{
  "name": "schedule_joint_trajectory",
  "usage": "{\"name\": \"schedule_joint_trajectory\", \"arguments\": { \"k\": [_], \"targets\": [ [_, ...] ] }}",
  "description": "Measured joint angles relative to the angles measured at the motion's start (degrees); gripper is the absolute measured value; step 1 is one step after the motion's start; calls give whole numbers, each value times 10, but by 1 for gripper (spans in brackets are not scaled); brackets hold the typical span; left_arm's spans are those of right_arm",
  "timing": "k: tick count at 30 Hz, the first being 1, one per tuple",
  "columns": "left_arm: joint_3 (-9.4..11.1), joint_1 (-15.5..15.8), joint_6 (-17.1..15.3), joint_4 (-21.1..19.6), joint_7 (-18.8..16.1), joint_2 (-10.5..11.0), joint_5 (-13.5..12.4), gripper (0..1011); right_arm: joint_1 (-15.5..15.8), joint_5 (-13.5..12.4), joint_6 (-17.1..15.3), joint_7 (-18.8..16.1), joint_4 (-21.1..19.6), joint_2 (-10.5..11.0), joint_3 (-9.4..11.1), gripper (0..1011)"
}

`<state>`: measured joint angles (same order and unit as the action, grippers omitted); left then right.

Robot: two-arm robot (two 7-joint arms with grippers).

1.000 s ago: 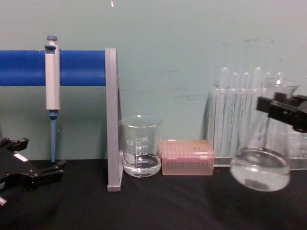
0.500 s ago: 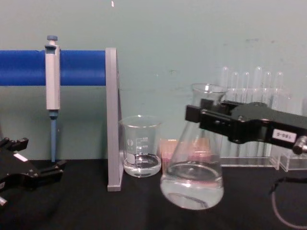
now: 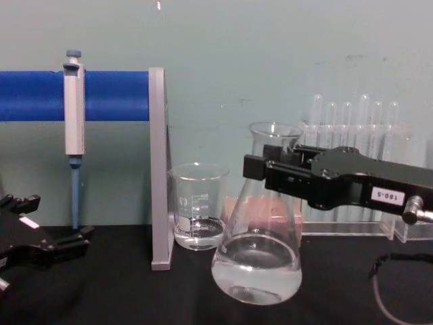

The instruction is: Grasp the erlenmeyer flask with one hand, shake it three times, then place it back.

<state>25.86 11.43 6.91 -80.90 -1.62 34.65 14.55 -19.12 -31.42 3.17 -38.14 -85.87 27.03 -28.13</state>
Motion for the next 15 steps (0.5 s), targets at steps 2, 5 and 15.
{"name": "schedule_joint_trajectory", "arguments": {
  "k": [2,5,15],
  "targets": [
    [0,0,0,0,0,0,0,1001,-1,-1,1,0,2,1,-1,453],
    [0,0,0,0,0,0,0,1001,-4,-3,3,0,5,2,-4,453],
    [0,0,0,0,0,0,0,1001,-9,-7,9,-1,17,3,-10,453]
  ]
}}
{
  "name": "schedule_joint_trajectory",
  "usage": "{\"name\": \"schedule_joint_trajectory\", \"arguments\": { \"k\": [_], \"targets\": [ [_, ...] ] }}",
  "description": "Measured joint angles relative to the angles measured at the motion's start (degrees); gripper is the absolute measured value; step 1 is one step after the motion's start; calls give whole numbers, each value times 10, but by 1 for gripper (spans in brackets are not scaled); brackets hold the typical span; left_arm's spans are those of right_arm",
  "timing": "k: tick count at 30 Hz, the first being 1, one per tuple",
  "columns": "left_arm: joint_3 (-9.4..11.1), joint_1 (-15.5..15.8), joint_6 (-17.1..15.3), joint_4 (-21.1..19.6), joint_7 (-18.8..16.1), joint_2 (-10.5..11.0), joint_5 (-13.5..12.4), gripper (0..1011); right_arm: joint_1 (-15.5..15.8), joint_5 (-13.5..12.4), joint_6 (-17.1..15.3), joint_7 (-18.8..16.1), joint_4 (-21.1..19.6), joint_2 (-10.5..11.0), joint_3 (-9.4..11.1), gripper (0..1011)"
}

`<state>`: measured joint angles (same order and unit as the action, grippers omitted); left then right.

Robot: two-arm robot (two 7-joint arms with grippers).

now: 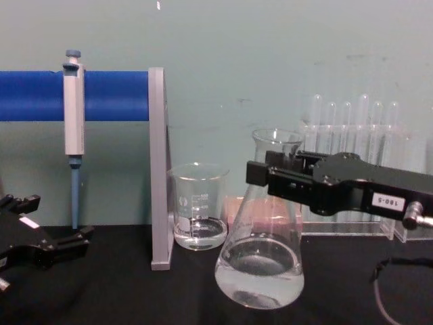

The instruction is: Grasp the erlenmeyer flask with one hand, shake it three times, then place it back.

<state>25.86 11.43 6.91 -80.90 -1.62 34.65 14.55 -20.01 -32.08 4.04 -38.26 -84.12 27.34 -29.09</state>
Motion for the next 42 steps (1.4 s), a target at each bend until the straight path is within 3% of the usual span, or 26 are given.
{"name": "schedule_joint_trajectory", "arguments": {
  "k": [22,42],
  "targets": [
    [0,0,0,0,0,0,0,1001,-17,12,24,-24,77,-13,-16,453],
    [0,0,0,0,0,0,0,1001,-28,10,30,-49,122,-23,-23,453]
  ]
}}
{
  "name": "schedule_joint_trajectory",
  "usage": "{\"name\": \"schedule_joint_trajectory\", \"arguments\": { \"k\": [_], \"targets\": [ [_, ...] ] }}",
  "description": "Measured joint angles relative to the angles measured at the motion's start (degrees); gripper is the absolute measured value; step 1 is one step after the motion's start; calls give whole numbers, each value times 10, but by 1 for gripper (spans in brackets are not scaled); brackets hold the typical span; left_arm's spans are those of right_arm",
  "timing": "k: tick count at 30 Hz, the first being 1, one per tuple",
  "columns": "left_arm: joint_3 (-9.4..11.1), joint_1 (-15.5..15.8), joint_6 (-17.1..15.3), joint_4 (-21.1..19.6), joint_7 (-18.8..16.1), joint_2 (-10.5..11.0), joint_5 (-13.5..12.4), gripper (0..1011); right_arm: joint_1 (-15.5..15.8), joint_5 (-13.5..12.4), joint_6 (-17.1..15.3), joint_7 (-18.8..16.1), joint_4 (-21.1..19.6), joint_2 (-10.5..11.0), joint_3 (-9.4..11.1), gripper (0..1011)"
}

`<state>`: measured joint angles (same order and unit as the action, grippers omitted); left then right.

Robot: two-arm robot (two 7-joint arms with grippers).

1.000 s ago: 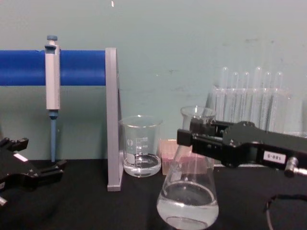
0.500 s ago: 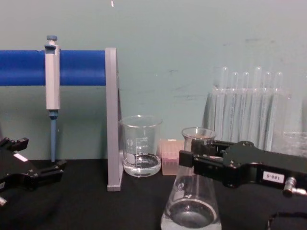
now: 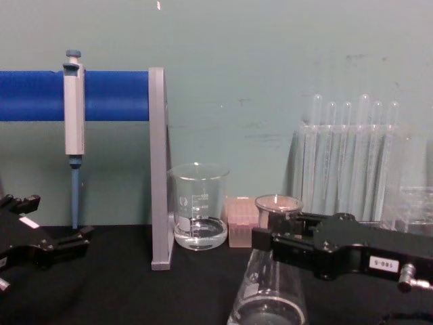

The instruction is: Grasp the erlenmeyer flask with one hand, shake it three times, then place it back.

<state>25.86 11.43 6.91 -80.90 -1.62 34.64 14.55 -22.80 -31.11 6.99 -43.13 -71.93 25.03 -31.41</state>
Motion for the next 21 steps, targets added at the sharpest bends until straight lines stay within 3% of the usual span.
{"name": "schedule_joint_trajectory", "arguments": {
  "k": [21],
  "targets": [
    [0,0,0,0,0,0,0,1001,-6,13,-3,3,21,-3,-6,456]
  ]
}}
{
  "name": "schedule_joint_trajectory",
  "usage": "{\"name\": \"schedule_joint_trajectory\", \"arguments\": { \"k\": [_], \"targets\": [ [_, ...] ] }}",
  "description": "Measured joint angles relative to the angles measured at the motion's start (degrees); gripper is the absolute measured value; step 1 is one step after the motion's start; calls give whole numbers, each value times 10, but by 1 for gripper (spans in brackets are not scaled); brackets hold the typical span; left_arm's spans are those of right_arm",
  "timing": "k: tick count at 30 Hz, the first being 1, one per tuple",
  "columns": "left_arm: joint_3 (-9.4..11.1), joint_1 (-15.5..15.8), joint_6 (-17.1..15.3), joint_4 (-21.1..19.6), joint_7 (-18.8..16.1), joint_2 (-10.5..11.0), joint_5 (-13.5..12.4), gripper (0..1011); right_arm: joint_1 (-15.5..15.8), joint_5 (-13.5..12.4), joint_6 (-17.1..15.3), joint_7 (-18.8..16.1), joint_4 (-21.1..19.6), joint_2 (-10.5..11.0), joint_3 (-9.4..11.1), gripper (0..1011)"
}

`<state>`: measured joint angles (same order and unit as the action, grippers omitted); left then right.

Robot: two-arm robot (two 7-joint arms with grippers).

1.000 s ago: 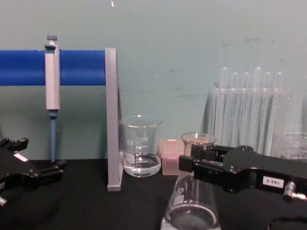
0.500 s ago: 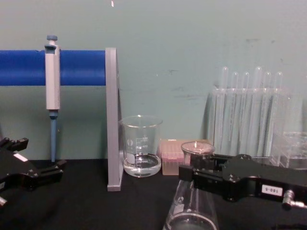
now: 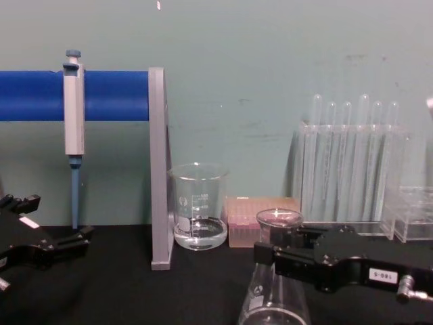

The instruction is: Grasp the erlenmeyer flask with one hand, shake it three times, then place it back.

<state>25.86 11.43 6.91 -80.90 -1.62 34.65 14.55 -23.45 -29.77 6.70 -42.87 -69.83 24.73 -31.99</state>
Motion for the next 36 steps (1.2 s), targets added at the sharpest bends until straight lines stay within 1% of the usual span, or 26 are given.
{"name": "schedule_joint_trajectory", "arguments": {
  "k": [14,36],
  "targets": [
    [0,0,0,0,0,0,0,1001,-7,-1,-3,-6,14,-5,-1,453],
    [0,0,0,0,0,0,0,1001,-5,0,-4,-4,12,-4,0,453]
  ]
}}
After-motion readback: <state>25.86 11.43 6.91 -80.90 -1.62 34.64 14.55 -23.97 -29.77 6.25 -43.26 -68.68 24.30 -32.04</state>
